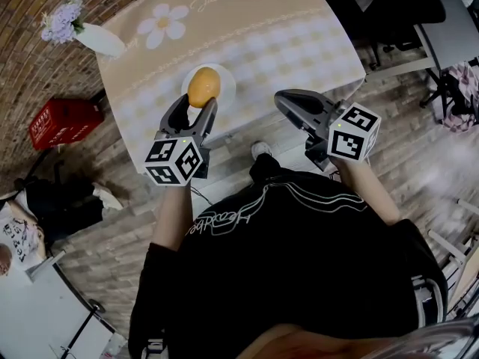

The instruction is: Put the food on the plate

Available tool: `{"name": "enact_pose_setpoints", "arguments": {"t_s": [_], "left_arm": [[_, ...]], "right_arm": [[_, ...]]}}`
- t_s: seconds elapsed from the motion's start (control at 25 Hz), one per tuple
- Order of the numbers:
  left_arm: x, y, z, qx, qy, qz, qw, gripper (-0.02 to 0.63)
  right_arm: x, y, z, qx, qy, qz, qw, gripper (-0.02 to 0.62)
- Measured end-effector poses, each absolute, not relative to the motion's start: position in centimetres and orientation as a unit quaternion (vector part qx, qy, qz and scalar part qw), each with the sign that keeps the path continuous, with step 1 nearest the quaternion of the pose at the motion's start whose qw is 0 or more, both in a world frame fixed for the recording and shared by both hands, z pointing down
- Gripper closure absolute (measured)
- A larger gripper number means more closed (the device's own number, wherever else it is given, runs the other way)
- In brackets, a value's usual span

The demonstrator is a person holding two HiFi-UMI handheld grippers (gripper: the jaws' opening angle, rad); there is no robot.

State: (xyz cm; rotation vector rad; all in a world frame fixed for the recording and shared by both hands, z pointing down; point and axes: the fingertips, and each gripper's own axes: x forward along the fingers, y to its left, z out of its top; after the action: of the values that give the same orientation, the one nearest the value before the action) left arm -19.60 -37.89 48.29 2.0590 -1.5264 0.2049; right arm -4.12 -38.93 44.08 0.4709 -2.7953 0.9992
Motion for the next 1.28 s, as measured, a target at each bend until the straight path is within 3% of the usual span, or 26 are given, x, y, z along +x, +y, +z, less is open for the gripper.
{"name": "enact_pose_setpoints", "arguments": {"t_s": [0.6, 1.28], "left_arm": [[-20.7, -39.3, 56.1, 0.733, -0.585, 0.137, 0.318, 0.342], [-20.6, -39.0, 58.0, 0.733, -0.583, 0.166, 0.31, 0.341]], "right_arm": [[-5.1, -42.3, 46.1, 0.128, -0.928, 0.339, 0.093, 0.598], [-5.8, -42.6, 46.6, 0.113, -0.925, 0.348, 0.103, 0.598]]}}
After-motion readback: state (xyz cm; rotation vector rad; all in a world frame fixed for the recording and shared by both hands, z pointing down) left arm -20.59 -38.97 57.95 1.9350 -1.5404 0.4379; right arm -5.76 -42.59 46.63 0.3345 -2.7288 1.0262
